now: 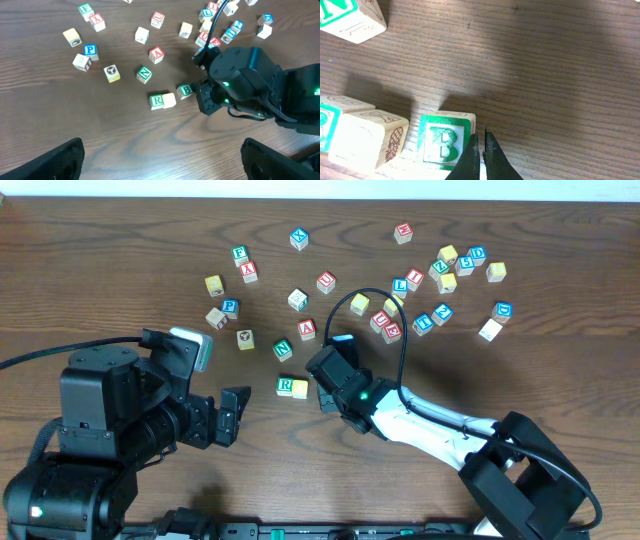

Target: Spell out ROBOT

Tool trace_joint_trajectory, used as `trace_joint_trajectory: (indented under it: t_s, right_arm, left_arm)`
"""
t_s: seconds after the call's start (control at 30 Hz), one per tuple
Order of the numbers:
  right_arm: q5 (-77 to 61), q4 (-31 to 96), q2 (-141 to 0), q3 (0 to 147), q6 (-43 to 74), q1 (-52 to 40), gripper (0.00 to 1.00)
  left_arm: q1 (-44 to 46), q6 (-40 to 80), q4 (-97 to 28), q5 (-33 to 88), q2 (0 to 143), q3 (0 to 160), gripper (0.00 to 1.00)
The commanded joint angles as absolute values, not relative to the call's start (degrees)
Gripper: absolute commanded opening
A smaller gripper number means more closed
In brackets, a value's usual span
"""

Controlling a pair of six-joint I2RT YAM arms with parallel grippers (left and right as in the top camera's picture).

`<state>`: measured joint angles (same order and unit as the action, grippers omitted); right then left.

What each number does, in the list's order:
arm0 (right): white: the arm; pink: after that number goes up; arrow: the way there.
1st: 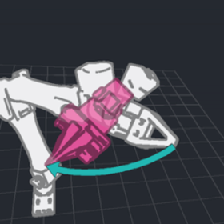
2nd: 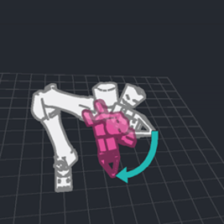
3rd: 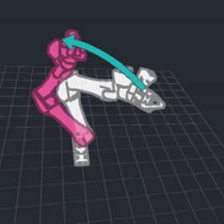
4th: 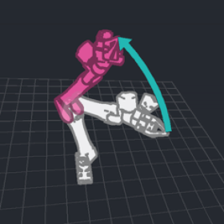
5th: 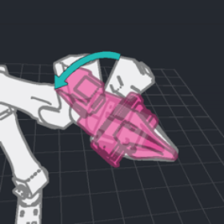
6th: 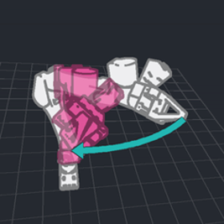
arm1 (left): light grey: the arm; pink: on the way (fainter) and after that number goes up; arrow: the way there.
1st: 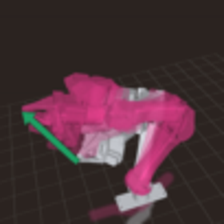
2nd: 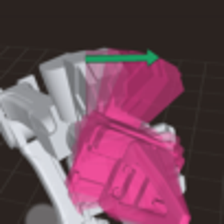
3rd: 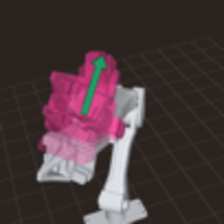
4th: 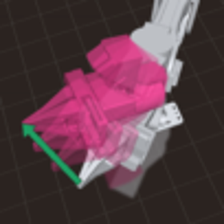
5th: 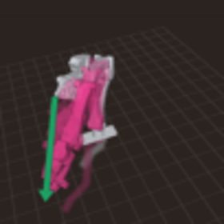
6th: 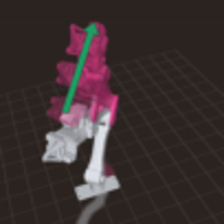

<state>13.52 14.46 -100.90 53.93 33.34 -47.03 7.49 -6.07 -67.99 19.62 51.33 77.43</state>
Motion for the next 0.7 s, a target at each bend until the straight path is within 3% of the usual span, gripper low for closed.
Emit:
trace_joint_trajectory:
  t_s: [0.0, 0.67]
  right_arm:
    - [12.6, 14.3, -101.4, 53.6, 31.3, -47.6, 0.01]
    - [9.0, 13.9, -101.4, 53.6, 30.7, -48.2, 0.01]
  left_arm:
    - [7.1, -6.4, -68.1, 20.3, 51.2, 77.6, 0.98]
    - [7.1, -6.4, -68.1, 20.3, 51.2, 77.6, 0.98]
